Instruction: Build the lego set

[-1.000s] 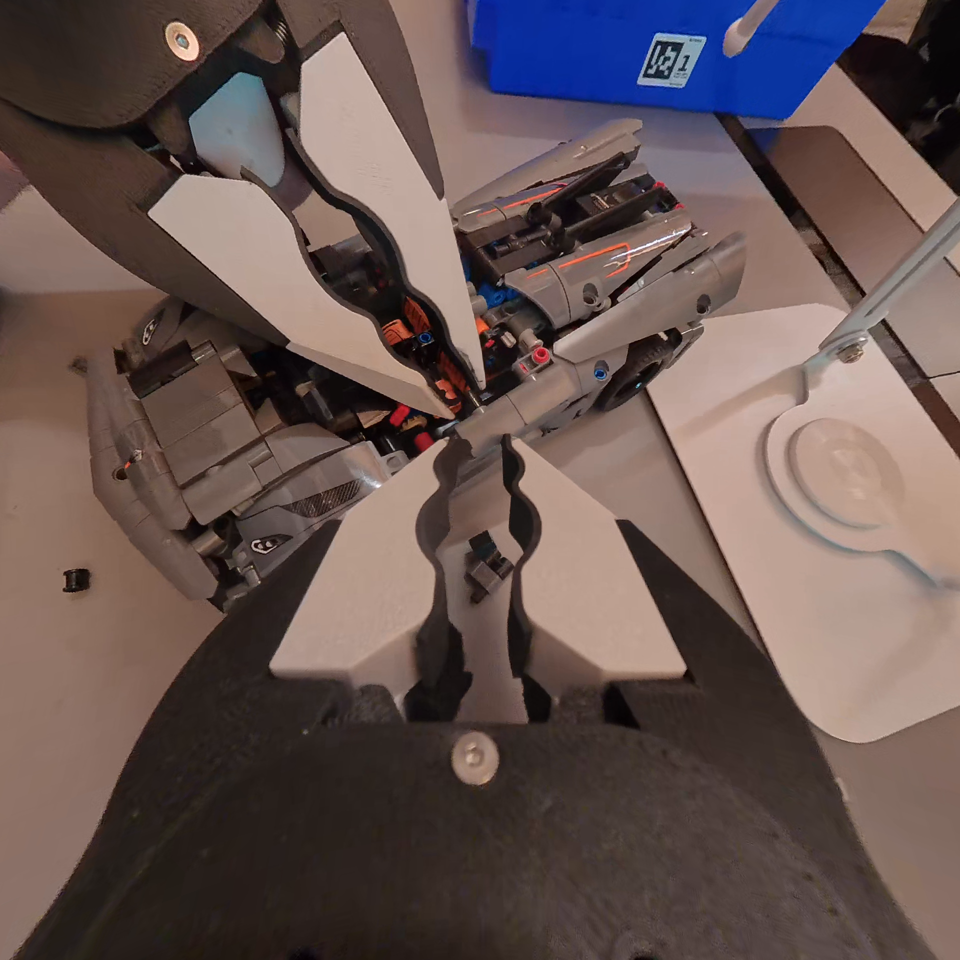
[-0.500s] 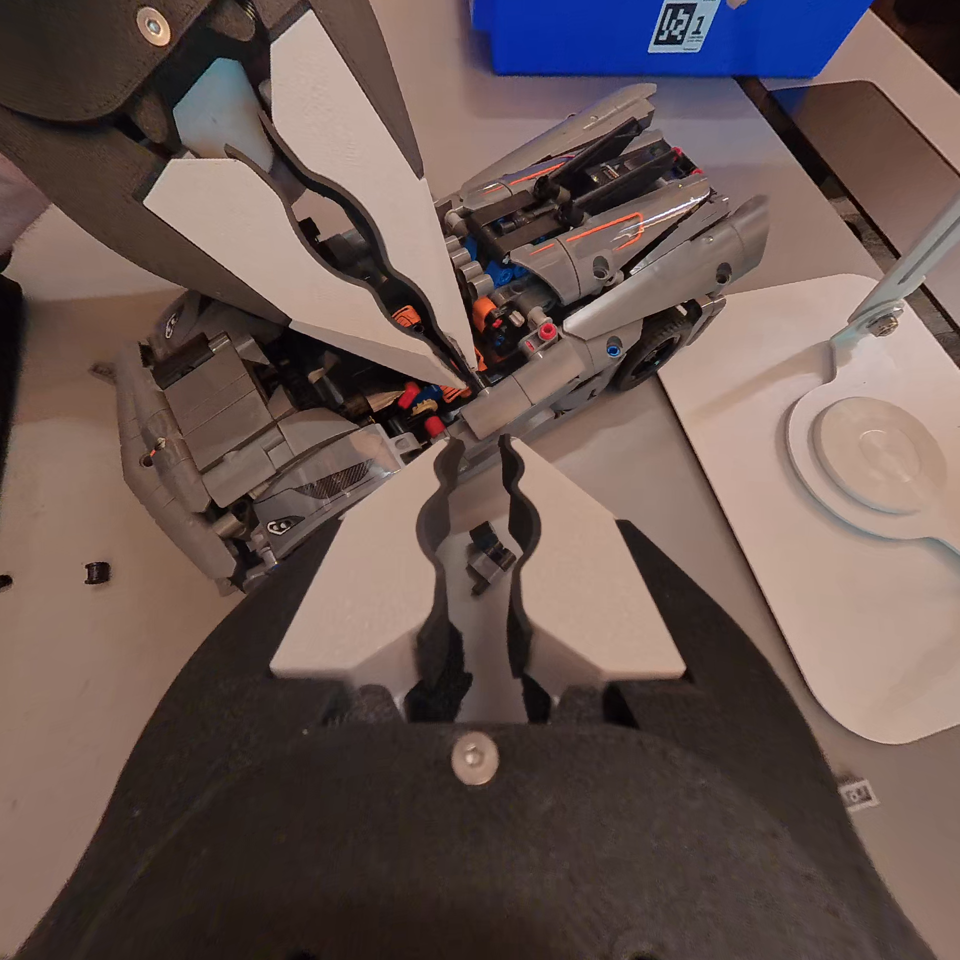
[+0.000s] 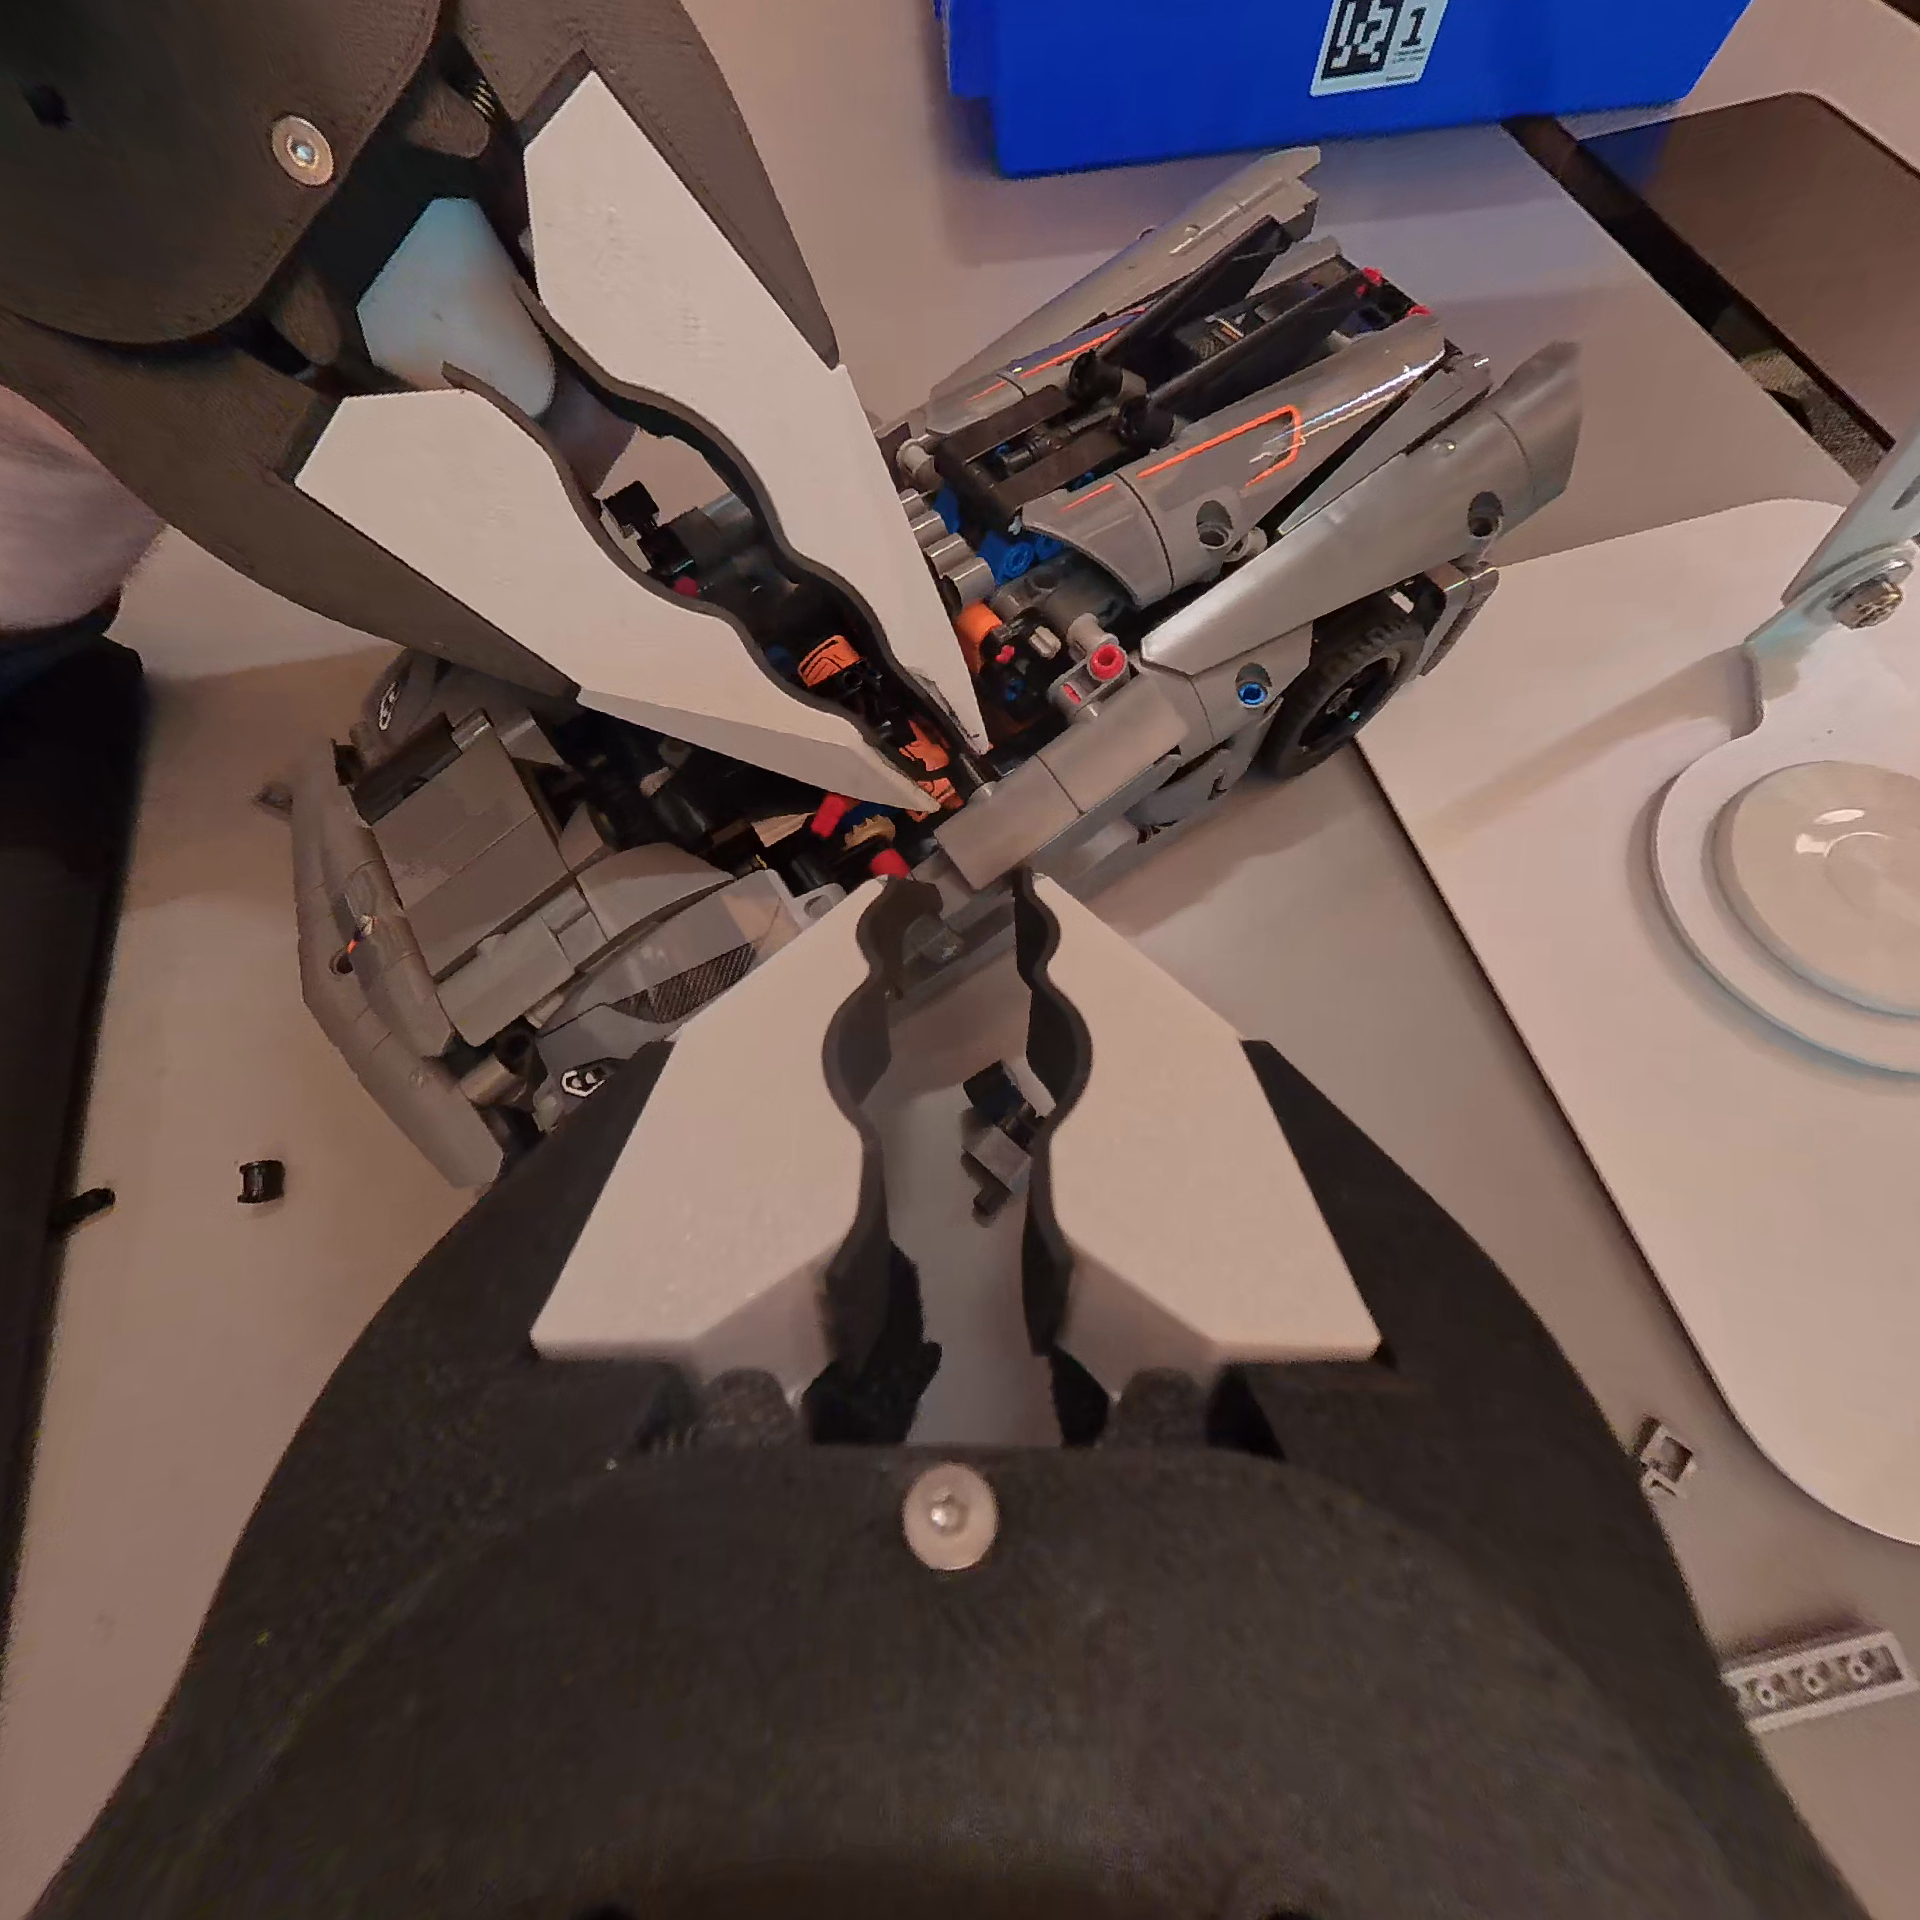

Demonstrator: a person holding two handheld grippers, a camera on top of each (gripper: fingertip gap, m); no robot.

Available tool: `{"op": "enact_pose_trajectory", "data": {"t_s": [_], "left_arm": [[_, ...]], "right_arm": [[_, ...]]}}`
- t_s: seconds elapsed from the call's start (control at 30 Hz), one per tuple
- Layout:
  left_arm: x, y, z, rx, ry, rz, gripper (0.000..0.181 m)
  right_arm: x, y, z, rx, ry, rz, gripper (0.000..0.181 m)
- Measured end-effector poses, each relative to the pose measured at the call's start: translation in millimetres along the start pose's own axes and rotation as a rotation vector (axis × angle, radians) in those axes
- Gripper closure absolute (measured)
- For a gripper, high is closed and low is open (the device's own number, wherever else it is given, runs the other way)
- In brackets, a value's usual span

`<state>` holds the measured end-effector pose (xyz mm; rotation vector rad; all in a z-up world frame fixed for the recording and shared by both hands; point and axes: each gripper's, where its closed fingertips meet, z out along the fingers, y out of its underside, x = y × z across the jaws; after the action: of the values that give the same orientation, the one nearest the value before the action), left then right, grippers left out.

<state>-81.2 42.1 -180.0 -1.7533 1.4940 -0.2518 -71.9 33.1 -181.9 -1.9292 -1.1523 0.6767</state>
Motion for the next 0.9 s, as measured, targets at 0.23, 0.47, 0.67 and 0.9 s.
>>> {"op": "enact_pose_trajectory", "data": {"t_s": [0.23, 0.47, 0.67, 0.9], "left_arm": [[-0.1, 0.0, -0.4, 0.005, 0.001, -0.001, 0.175], [0.1, 0.1, -0.7, 0.008, 0.003, -0.002, 0.175], [0.1, -0.1, -0.8, 0.010, 0.004, -0.001, 0.175], [-0.3, 0.6, -0.8, 0.006, 0.000, 0.002, 0.175]], "right_arm": [[0.3, -2.7, -0.9, 0.019, 0.001, -0.002, 0.164], [0.8, -4.4, -2.1, 0.043, -0.021, 0.033, 0.167], [2.3, -4.8, -2.5, 0.057, -0.033, 0.059, 0.171], [2.7, -5.7, -2.5, 0.071, -0.036, 0.065, 0.173]]}}
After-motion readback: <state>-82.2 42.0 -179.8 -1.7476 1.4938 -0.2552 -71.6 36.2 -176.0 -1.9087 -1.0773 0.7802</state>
